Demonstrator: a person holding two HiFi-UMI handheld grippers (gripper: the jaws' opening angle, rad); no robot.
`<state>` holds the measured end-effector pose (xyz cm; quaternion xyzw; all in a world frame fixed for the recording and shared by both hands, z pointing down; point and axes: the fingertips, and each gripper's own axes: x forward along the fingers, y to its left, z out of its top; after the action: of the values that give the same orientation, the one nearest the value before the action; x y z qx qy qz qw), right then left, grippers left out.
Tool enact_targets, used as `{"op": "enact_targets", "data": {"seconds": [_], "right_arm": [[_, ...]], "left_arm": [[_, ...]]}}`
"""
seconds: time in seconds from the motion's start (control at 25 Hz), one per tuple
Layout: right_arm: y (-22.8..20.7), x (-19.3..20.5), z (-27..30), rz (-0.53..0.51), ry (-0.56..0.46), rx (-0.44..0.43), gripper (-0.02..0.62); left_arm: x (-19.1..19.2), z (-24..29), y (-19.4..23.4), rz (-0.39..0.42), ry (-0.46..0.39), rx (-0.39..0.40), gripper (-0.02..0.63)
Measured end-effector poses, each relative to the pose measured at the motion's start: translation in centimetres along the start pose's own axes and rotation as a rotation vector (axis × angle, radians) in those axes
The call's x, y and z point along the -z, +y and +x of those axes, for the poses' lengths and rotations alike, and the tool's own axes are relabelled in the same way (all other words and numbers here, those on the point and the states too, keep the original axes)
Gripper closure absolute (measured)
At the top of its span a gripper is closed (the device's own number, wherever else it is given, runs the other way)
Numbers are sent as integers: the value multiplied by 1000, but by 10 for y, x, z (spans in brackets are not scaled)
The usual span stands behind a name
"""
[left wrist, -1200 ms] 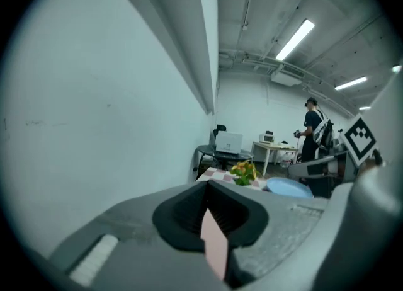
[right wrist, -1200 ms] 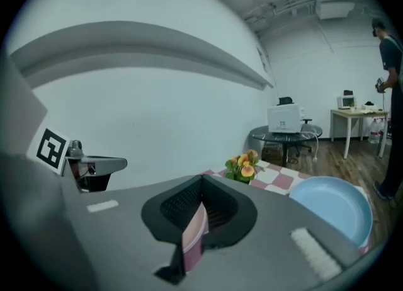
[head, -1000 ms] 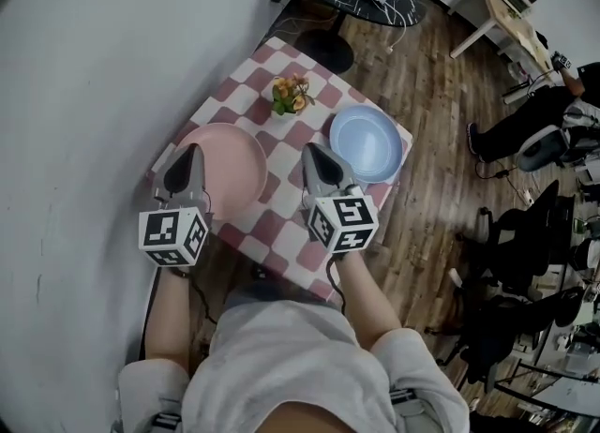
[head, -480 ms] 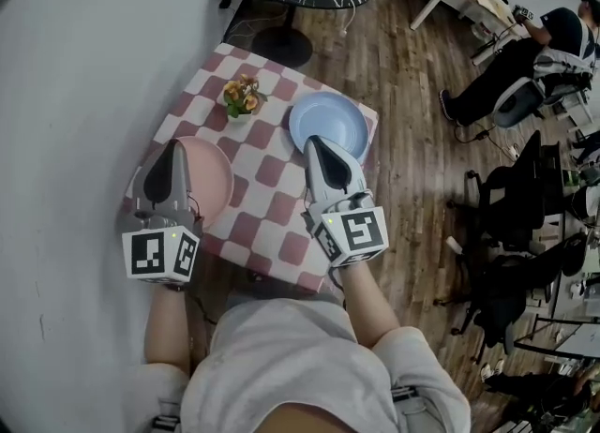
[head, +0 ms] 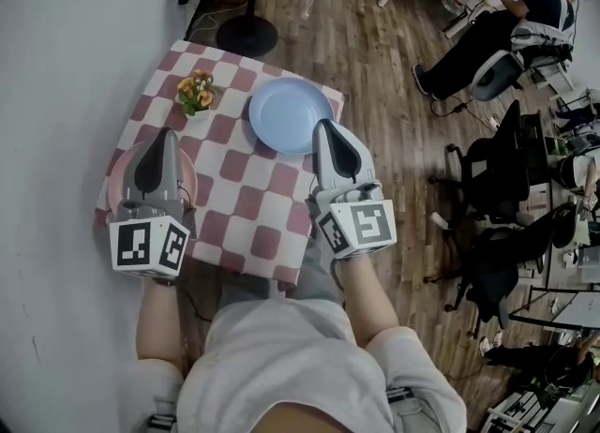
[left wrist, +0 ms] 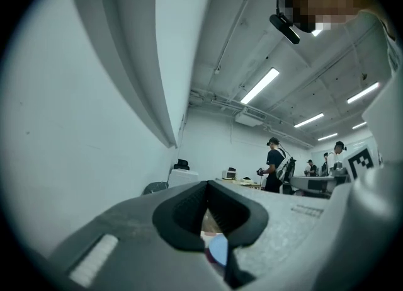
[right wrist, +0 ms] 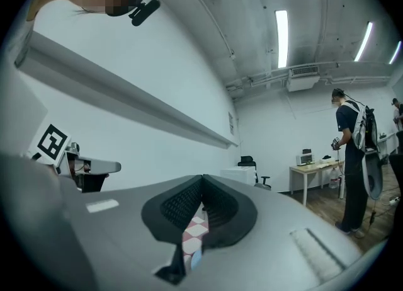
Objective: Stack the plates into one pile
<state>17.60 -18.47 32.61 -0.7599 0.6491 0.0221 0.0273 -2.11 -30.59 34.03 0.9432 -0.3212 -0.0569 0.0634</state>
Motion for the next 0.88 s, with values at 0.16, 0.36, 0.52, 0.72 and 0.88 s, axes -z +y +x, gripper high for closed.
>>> {"op": "enact_targets", "data": {"seconds": [0.16,0.36,0.52,0.72,0.88], "right_arm": [[-33,7,3,4,41,-5,592],[-79,36,19,26,146,-61,592],[-109,65,37,72,253,-118,592],[-146,111,53,123,393,-166,592],[-165,154,62,147,530,-229,591]], "left_arm": [[12,21,-17,-7,31,-20,600],[35,49,-41,-36,75,-69,600],[55,71,-54,-51,138,-120,600],[97,98,-73,-104,247,-161,588],[134,116,-83,-125,340,-206,569]]}}
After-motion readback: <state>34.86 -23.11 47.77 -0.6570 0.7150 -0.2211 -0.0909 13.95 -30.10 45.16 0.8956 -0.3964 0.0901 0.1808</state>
